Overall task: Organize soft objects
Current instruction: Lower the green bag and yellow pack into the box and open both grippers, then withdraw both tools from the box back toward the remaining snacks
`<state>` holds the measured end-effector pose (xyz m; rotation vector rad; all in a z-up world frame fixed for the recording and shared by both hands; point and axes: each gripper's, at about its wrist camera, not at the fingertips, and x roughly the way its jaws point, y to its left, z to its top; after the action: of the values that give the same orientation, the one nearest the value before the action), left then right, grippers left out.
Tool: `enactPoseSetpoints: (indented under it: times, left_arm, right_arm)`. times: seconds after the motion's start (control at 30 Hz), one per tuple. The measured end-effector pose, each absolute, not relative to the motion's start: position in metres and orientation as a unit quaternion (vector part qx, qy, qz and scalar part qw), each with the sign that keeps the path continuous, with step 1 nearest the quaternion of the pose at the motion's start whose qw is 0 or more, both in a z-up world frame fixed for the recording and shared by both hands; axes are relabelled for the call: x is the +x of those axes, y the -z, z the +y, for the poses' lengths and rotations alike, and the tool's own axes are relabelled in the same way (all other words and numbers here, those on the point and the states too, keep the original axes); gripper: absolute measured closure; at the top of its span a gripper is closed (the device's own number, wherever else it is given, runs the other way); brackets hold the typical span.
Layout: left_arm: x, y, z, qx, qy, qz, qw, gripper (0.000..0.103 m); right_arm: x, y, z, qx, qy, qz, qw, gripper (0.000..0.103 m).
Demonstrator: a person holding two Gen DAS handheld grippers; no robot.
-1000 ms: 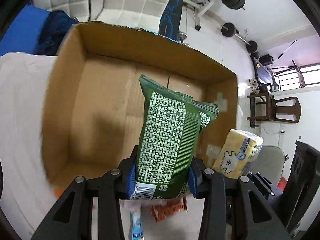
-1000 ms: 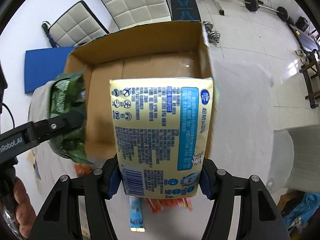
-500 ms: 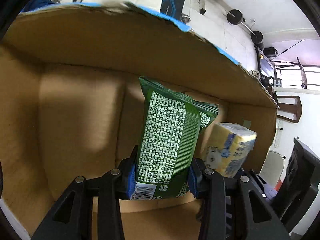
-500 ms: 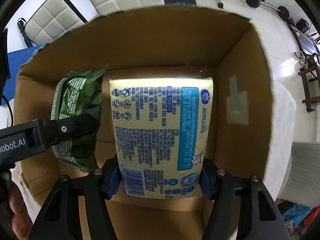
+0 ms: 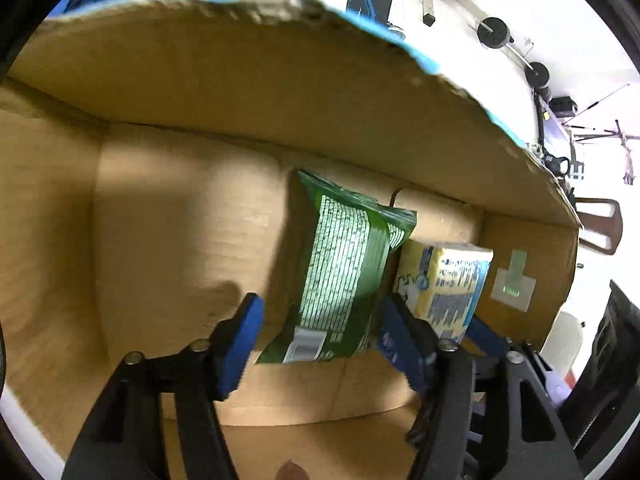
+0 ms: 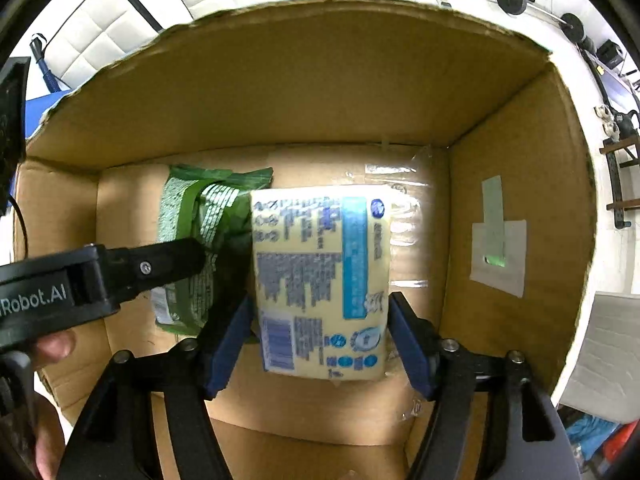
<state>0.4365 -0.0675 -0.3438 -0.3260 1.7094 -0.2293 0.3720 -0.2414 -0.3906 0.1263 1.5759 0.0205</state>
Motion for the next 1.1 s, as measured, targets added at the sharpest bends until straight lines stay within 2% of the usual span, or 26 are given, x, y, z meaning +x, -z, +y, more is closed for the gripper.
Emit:
enactPoseSetpoints:
  times: [0.13, 0.2, 0.27, 0.43, 0.63, 0.87, 1.1]
  left_arm:
    - [0.413, 0.318, -0.066, -0.116, 0.099, 0.739, 0.657, 0.036]
    - [0.397, 0.302, -0.063, -0.101, 0.092, 0.729, 0.671, 0.027]
    - [0.380, 0.289, -0.059, -0.087, 0.083, 0.712, 0.691, 0.011]
    - [0.334, 0.256, -0.047, -0.050, 0.065, 0.666, 0.741, 0.001]
    - [0.311, 0.229, -0.045, -0.028, 0.056, 0.629, 0.774, 0.000]
    - [0.324, 0.221, -0.035, -0.019, 0.058, 0.600, 0.797, 0.000]
    - [0.288, 0.191, -0.037, -0.010, 0.056, 0.573, 0.818, 0.000]
  right_arm:
    - [0.359, 0.369, -0.234, 0.049, -0.009, 0.707, 0.705, 0.027]
    - [0.346, 0.359, -0.230, 0.044, -0.007, 0.706, 0.707, 0.020]
    - [0.330, 0.346, -0.227, 0.041, -0.001, 0.702, 0.711, 0.007]
    - [0.288, 0.309, -0.220, 0.042, 0.009, 0.689, 0.724, 0.001]
    - [0.250, 0.268, -0.215, 0.044, 0.015, 0.668, 0.743, 0.000]
    - [0.231, 0.217, -0.223, 0.042, 0.024, 0.641, 0.766, 0.000]
    - [0.233, 0.228, -0.225, 0.034, 0.035, 0.609, 0.791, 0.000]
